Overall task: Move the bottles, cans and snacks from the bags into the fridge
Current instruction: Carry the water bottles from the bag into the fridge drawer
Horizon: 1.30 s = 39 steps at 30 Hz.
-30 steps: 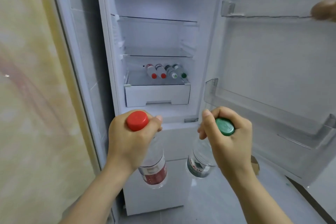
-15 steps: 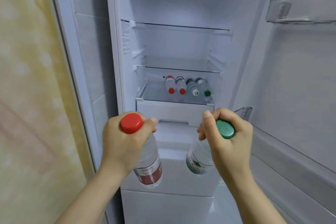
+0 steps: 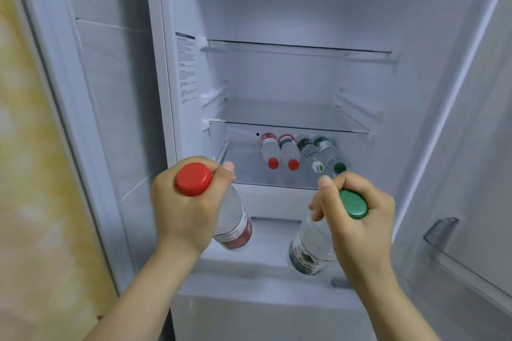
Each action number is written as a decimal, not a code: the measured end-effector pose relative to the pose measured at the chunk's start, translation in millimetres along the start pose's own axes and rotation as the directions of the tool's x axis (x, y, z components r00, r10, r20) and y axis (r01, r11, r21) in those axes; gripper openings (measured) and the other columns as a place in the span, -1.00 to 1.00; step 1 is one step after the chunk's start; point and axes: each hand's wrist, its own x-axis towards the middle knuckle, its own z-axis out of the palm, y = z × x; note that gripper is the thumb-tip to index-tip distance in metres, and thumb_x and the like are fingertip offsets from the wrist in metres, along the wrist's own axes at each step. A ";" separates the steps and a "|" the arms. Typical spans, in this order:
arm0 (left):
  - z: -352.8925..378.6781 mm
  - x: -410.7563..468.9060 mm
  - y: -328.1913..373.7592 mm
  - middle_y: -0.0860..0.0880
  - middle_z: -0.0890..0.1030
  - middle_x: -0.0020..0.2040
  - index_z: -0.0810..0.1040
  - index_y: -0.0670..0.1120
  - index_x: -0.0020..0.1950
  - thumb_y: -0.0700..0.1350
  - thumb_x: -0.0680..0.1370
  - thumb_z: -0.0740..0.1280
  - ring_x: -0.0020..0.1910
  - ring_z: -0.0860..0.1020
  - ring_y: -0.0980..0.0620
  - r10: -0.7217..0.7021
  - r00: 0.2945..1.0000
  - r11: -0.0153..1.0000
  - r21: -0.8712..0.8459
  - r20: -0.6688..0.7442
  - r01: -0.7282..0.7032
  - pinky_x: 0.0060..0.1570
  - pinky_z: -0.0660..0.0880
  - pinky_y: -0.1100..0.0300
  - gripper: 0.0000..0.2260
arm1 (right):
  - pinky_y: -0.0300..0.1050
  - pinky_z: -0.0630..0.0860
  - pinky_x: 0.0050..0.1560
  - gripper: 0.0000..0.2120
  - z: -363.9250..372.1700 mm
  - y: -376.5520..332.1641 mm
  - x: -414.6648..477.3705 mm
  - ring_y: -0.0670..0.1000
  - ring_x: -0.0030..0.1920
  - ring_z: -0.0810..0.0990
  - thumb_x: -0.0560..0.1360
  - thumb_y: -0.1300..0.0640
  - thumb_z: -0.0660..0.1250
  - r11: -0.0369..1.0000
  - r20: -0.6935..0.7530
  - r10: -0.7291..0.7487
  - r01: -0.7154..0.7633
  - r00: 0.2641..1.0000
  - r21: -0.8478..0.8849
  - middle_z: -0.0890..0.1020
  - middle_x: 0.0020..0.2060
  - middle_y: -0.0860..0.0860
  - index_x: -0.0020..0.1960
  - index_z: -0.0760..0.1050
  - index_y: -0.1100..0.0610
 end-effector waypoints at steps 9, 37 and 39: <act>28.9 70.4 -68.3 -0.06 0.63 -0.35 0.57 -0.17 -0.36 -0.09 0.42 0.38 -0.29 0.60 0.00 0.274 0.962 0.961 0.047 0.004 -0.274 -0.19 0.49 0.19 -0.80 | -0.04 0.49 -0.29 -0.65 46.0 52.9 49.2 0.11 -0.43 0.52 0.47 0.08 0.28 0.999 -0.065 -0.038 0.036 0.997 -0.031 0.53 -0.54 0.05 -0.45 0.41 0.18; 72.0 99.2 -182.6 0.10 0.64 -0.03 0.64 -0.10 -0.12 -0.14 0.46 0.39 0.09 0.57 0.22 0.205 0.965 0.948 0.213 0.165 -0.238 0.12 0.40 0.40 -0.94 | -0.33 0.45 -0.28 -0.64 99.8 146.9 115.1 -0.03 -0.44 0.52 0.50 0.14 0.22 0.977 -0.109 -0.112 0.130 0.988 0.168 0.51 -0.51 0.03 -0.41 0.41 0.31; 67.4 94.5 -188.8 0.15 0.59 0.15 0.64 -0.05 0.04 -0.20 0.45 0.45 0.21 0.50 0.28 0.098 0.978 0.956 0.256 0.185 -0.145 0.21 0.35 0.43 -0.81 | -0.34 0.45 -0.29 -0.65 106.2 153.4 113.9 -0.04 -0.44 0.52 0.50 0.15 0.20 0.974 -0.118 -0.113 0.134 0.987 0.183 0.52 -0.50 0.04 -0.40 0.42 0.31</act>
